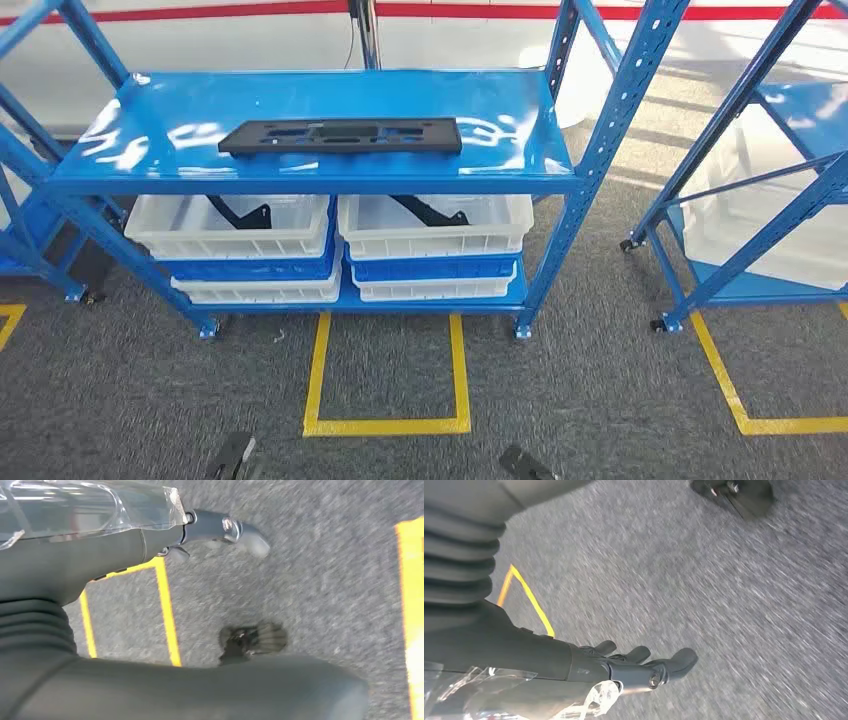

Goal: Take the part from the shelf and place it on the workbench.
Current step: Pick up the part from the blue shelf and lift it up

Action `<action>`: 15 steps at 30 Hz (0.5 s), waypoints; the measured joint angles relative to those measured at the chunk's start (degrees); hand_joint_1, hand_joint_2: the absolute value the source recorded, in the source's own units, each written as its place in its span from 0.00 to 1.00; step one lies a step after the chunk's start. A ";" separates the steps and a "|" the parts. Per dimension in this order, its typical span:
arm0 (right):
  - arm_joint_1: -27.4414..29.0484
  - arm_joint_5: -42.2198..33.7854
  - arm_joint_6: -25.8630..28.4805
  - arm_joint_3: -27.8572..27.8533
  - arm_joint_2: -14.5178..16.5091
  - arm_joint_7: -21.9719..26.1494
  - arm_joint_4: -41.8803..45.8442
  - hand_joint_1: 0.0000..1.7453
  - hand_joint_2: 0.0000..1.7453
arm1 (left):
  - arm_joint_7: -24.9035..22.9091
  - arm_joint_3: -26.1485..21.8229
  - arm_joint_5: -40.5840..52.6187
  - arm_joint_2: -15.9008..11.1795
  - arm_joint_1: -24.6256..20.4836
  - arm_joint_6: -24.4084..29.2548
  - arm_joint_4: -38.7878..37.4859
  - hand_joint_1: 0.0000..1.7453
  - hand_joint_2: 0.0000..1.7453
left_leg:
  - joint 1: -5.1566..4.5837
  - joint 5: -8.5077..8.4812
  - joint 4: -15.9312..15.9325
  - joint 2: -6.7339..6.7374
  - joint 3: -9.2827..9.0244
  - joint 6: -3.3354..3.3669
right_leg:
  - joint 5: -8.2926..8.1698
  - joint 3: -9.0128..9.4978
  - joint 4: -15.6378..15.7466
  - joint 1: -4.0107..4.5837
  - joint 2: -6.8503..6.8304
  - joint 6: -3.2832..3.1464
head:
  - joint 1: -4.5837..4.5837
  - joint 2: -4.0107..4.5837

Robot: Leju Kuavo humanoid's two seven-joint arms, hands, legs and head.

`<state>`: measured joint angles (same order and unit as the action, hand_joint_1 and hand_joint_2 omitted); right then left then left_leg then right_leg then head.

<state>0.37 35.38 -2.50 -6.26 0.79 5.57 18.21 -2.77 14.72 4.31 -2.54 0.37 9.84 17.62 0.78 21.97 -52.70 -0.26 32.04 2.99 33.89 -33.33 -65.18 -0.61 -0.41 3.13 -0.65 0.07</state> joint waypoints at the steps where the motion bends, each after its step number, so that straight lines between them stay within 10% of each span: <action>1: -0.21 0.72 -0.03 -0.21 -0.01 0.21 -0.12 0.00 0.00 | 0.16 0.40 0.10 -0.01 -0.28 0.35 -0.09 0.00 0.00 | 0.01 0.02 -0.01 -0.13 0.00 0.00 | 0.71 -1.20 -2.13 -0.10 0.03 0.06 | 0.01 0.00; 4: -1.33 4.14 -0.14 -1.16 -0.11 1.36 -0.58 0.00 0.00 | 0.64 2.34 0.61 -0.01 -1.29 1.96 -0.57 0.00 0.00 | 0.27 0.18 -0.07 -0.83 -0.11 -0.23 | 0.46 -3.87 -5.76 -0.65 0.07 0.48 | 0.06 0.00; 8: -4.64 10.07 -0.19 -1.89 -0.04 4.23 -1.07 0.00 0.00 | 0.84 5.59 1.44 -0.21 -2.83 3.90 -1.31 0.00 0.00 | 1.08 0.88 -1.00 -1.98 -0.23 -2.06 | -7.45 1.89 8.23 -1.59 1.06 1.55 | 0.17 0.00; 13: -10.70 17.03 0.75 -2.10 0.68 9.20 -1.26 0.00 0.00 | 0.32 9.37 2.60 -0.28 -3.88 4.74 -2.21 0.00 0.00 | 1.31 1.11 -1.76 -1.82 0.44 -3.42 | -8.00 1.86 9.46 -1.09 1.29 -0.83 | 0.00 0.00; 15: -13.43 19.08 1.28 -2.07 1.02 11.27 -1.20 0.00 0.00 | 0.12 10.86 2.93 -0.19 -4.26 4.79 -2.50 0.00 0.00 | 1.27 3.86 -6.96 -0.99 2.79 -3.56 | -8.17 1.77 9.52 -0.95 0.98 -1.49 | -0.06 0.00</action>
<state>-13.06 54.46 -1.22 -8.33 1.81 16.84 17.00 -2.65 25.58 7.24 -2.73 -3.89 14.63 15.12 2.05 25.83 -59.67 -1.25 34.83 -0.57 25.72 -31.56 -55.66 -1.56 0.57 1.64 -0.71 0.07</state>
